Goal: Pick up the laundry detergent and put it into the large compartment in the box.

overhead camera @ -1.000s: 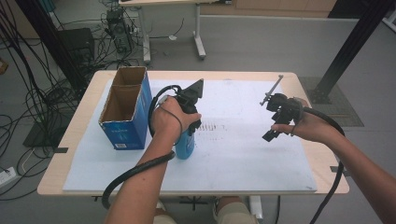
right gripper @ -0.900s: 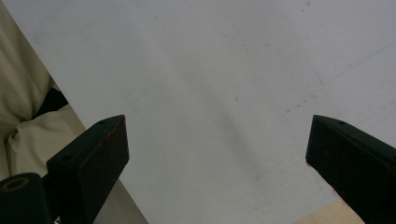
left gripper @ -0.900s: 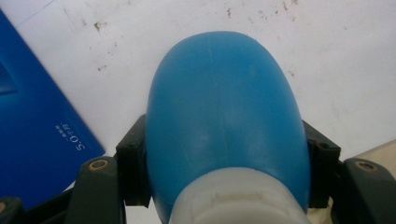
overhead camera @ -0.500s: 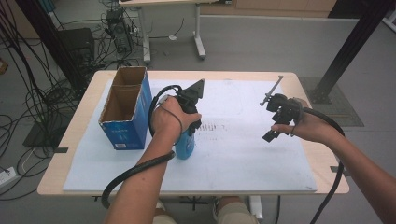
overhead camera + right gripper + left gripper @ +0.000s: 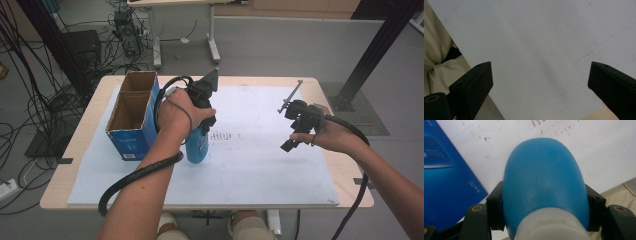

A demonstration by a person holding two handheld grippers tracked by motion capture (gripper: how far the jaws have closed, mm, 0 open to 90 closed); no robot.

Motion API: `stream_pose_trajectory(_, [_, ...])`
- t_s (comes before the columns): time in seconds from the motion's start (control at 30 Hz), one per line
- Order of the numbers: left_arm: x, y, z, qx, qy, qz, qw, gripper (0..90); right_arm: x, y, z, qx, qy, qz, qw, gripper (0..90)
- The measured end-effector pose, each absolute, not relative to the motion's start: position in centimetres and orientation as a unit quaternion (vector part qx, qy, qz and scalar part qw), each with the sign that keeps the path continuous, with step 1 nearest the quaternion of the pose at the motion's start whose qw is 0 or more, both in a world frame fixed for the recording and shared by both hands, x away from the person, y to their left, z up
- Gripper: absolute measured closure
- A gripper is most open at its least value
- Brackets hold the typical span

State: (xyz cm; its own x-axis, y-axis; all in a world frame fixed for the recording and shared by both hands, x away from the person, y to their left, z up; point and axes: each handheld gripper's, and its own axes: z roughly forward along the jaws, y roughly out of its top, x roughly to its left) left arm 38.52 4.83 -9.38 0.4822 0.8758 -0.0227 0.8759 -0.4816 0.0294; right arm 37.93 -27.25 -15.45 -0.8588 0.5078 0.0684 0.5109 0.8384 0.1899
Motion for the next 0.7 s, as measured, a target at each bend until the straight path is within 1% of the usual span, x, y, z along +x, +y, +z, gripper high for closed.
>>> stream_pose_trajectory(0.3, [38.0,5.6,-1.7,0.856,0.515,0.015,0.042,36.6,37.8,-26.6,-14.8,-0.261,-0.960,-0.100,0.005,5.9])
stream_pose_trajectory(0.4, [38.1,6.0,1.6,0.851,0.522,0.024,0.044,36.6,37.6,-26.4,-14.4,-0.258,-0.961,-0.101,0.003,5.8])
stream_pose_trajectory(0.57, [37.8,6.3,5.6,0.842,0.534,0.057,0.042,36.6,37.4,-26.2,-14.0,-0.252,-0.962,-0.102,0.002,5.9])
stream_pose_trajectory(0.7, [37.9,7.7,7.7,0.824,0.559,0.070,0.051,36.6,37.2,-26.0,-13.7,-0.245,-0.964,-0.101,-0.002,5.9])
